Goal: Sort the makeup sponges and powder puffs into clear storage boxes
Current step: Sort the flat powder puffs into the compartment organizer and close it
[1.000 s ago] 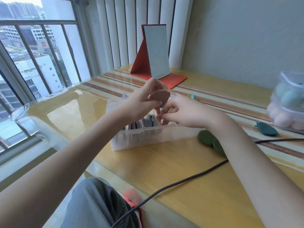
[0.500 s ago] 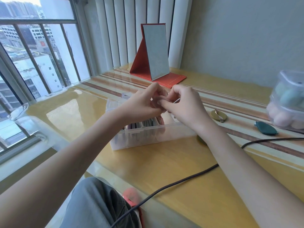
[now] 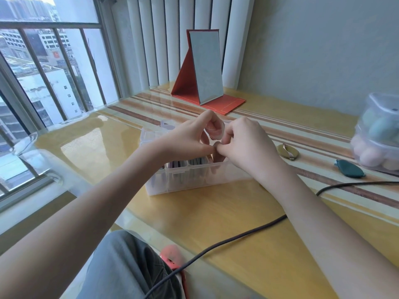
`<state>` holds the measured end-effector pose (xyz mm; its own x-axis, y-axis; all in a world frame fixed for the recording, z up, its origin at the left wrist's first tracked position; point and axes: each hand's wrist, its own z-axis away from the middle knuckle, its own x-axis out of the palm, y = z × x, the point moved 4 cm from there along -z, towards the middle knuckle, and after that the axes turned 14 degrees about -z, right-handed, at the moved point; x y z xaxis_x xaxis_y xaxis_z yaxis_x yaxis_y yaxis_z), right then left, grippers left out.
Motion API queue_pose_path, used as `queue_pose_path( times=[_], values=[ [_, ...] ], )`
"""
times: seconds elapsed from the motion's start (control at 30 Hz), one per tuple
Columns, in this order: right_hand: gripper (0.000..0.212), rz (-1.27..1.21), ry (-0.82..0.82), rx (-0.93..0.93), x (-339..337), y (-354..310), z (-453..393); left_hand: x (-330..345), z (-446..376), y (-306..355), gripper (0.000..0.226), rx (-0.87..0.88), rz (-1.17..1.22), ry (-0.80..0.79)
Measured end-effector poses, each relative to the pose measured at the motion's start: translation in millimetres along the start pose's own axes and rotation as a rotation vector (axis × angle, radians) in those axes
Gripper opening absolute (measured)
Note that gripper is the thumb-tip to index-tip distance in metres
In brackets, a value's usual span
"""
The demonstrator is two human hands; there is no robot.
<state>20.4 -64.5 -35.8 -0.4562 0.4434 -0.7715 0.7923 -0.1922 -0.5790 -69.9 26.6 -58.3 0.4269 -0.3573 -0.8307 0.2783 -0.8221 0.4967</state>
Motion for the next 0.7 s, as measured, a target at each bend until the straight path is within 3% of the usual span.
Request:
queue_pose_path(
  times=[0.13,0.3,0.47,0.53,0.63,0.7],
  values=[
    [0.037,0.033,-0.044,-0.080,4,-4,1,-3,-2,-4,0.042,-0.016,0.036,0.067],
    [0.047,0.104,-0.232,-0.030,11,6,3,-2,-1,-5,0.037,0.000,0.013,0.083],
    [0.037,0.005,-0.389,0.023,10,10,-3,-2,-1,-4,0.030,-0.059,0.250,0.008],
    [0.037,-0.045,-0.434,0.035,9,12,-5,0,0,-4,0.029,-0.065,0.224,-0.032],
    [0.040,-0.173,-0.390,0.049,1,15,-8,1,0,-4,0.029,-0.056,0.189,-0.044],
    [0.036,-0.258,-0.215,0.033,-7,16,-13,0,-1,-3,0.025,-0.052,0.206,-0.046]
  ],
)
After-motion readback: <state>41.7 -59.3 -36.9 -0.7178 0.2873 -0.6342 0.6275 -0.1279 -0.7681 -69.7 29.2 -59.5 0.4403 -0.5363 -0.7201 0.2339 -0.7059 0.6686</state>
